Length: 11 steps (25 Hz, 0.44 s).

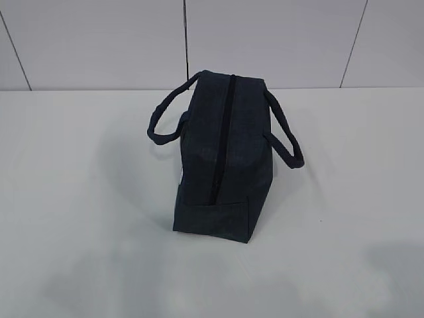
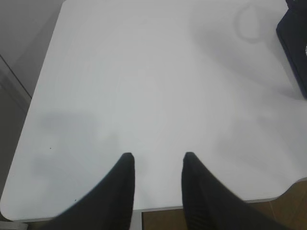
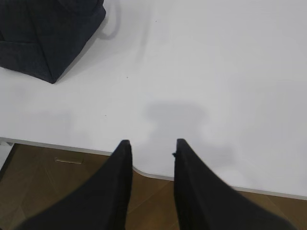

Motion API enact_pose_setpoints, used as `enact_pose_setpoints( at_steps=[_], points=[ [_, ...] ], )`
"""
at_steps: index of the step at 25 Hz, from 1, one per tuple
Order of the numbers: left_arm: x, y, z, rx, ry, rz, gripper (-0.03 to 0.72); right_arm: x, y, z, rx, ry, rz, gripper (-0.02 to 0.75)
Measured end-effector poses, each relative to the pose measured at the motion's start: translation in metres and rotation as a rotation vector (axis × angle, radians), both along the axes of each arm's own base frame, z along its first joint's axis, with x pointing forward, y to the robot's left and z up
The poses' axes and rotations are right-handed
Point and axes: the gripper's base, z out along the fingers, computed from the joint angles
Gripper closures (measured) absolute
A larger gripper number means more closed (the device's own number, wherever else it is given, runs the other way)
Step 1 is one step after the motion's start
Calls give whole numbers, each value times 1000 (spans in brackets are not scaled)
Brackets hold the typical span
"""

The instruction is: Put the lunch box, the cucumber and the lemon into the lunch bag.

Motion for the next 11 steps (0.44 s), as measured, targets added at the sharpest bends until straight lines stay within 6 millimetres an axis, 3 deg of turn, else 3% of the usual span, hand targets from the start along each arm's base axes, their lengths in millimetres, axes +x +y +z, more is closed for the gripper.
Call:
enact_pose_setpoints(
  at_steps=[11],
  points=[
    [0,0,0,0,0,0,448,0,0,0,0,0,0,500]
  ],
)
